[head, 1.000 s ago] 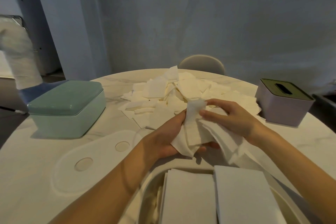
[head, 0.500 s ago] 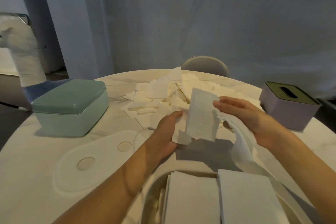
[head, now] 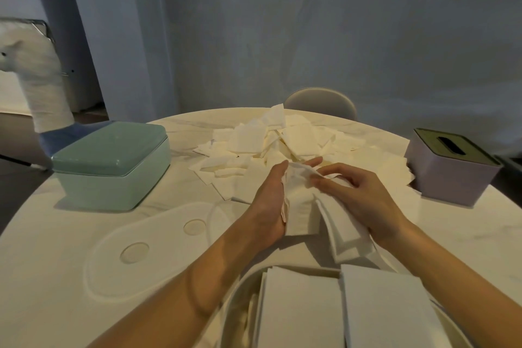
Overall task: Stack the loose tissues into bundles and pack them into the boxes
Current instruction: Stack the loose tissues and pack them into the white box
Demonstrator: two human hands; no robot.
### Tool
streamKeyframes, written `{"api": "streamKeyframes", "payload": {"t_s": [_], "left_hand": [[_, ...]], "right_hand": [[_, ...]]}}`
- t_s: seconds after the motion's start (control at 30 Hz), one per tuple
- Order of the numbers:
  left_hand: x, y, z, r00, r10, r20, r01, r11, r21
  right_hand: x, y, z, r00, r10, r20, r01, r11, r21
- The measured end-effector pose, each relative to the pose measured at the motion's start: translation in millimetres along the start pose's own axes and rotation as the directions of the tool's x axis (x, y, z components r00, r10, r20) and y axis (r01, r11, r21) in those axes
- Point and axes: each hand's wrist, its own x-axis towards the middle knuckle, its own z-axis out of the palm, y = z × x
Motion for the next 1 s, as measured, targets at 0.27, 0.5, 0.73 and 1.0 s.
{"api": "streamKeyframes", "payload": {"t_s": [0.27,0.5,0.73,1.0], "left_hand": [[4,5,-15,0.95,0.099,-0.294,-0.044,0.981,0.188],[-2,20,-19,0.961,0.128,-0.245,-0.047,0.949,0.313],[-19,32,-6,0.952,0.289,0.099,-0.243,0.519,0.82],[-10,27,-27,0.888,0.427,0.171,-0.373,0.451,0.811]], "right_hand": [[8,-9,-16,0.997,0.062,-0.052,-0.059,0.997,0.055],[13,-10,-29,0.99,0.134,-0.034,-0.128,0.981,0.144],[12,-14,-41,0.992,0.118,0.034,-0.122,0.97,0.212],[14,-9,-43,0.985,0.171,0.008,-0.169,0.968,0.187]]}}
